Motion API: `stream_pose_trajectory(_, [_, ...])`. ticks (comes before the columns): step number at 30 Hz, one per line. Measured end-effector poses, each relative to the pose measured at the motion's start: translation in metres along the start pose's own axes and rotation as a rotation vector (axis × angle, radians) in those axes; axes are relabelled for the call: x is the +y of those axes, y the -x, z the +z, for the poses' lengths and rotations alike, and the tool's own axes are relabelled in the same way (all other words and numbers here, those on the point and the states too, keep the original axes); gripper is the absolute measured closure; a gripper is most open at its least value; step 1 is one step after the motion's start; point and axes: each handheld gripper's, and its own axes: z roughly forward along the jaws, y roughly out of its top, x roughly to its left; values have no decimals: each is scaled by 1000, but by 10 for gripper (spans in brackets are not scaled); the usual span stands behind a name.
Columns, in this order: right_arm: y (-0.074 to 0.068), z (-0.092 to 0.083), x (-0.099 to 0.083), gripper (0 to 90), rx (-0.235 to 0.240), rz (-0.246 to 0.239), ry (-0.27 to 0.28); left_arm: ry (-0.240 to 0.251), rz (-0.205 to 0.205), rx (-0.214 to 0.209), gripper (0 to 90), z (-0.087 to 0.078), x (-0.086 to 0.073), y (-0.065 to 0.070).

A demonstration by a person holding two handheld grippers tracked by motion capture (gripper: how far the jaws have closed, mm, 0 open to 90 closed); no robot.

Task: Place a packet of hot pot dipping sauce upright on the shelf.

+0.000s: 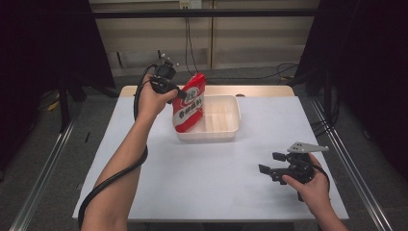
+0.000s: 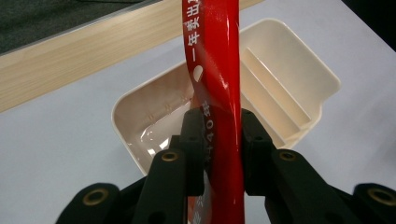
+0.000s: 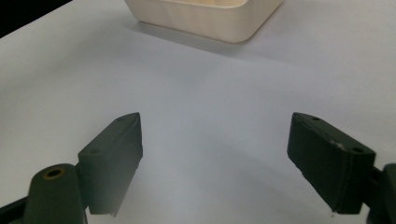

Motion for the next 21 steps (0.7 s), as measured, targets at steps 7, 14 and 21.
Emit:
stream_pose_trajectory(7, [0,1,0,184,5,7,-5,-7,13,10,692,-1,0,1])
stream_pose_trajectory(14, [-1,4,-1,184,7,6,-16,3,-2,16,671,-1,0,2])
stream_pose_trajectory(21, [-2,4,-1,184,10,3,-15,11,-14,29,626,-2,0,3])
